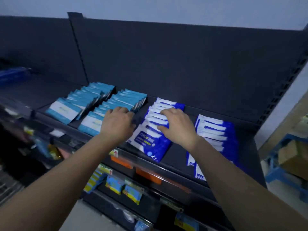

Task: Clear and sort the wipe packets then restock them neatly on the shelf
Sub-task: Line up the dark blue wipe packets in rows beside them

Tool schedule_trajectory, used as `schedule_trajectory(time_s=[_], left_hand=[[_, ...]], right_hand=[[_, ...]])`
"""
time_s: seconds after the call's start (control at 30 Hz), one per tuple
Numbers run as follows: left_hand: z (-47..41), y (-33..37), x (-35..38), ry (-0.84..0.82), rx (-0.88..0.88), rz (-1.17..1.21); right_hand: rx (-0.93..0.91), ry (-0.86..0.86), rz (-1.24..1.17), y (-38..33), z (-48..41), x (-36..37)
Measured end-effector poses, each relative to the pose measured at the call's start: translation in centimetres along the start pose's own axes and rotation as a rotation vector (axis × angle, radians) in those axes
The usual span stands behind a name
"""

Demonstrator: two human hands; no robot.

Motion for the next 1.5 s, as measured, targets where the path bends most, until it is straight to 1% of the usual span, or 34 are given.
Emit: schedule_trajectory(time_s=[0.13,0.27,0.43,0.57,0.87,0.97,1.2,1.37,1.5], left_hand=[[3.2,-7.4,-0.7,-0.059,-0.101,-0.137],[7.7,-15.4,-1.2,-0.079,-0.242,-0.187],[14.5,-25.2,-2.0,-0.146,-0.424,-0.244],[19.9,-33.2,-2.4,-0.214,-0.542,-0.273],[30.1,-49.0,-3.0,-0.231,-0.733,-0.309],[32.5,-53.6,-2.9,-0.245,-0.797,-0.302],[34.7,-63.7,-3.5,-0.261,-0.881,-0.348],[34.3,-72.1,-3.0,-0.249,-0.925,-0.408],[33.5,-79.7,-2.1,-0.255,-0.977,-0.402]], right_hand=[[-0.175,-0.001,0.005,-7.5,-2.3,2.1],[-0.362,-0.076,0.021,-16.1,-3.8,4.9],[-0.530,-0.177,0.010,-27.5,-4.5,8.5],[-0.601,-0.228,0.004,-36.3,-4.7,11.5],[-0.752,-0.347,-0.006,-54.9,-5.5,18.4],[-0.810,-0.356,0.017,-60.3,-6.1,20.0],[-0.903,-0.357,0.000,-71.4,-10.4,23.7],[-0.967,-0.322,-0.039,-79.5,-15.5,26.9],[-1.019,-0.304,-0.085,-85.7,-20.1,29.2]])
Point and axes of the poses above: each hand's wrist, its own z-axis away from the middle knuckle, its own x-axis out of the palm, y = z × x, the point moved 4 cm from there along -z, towards the middle knuckle, and after that the axes turned 3 degrees about y, right-handed, at the moved point
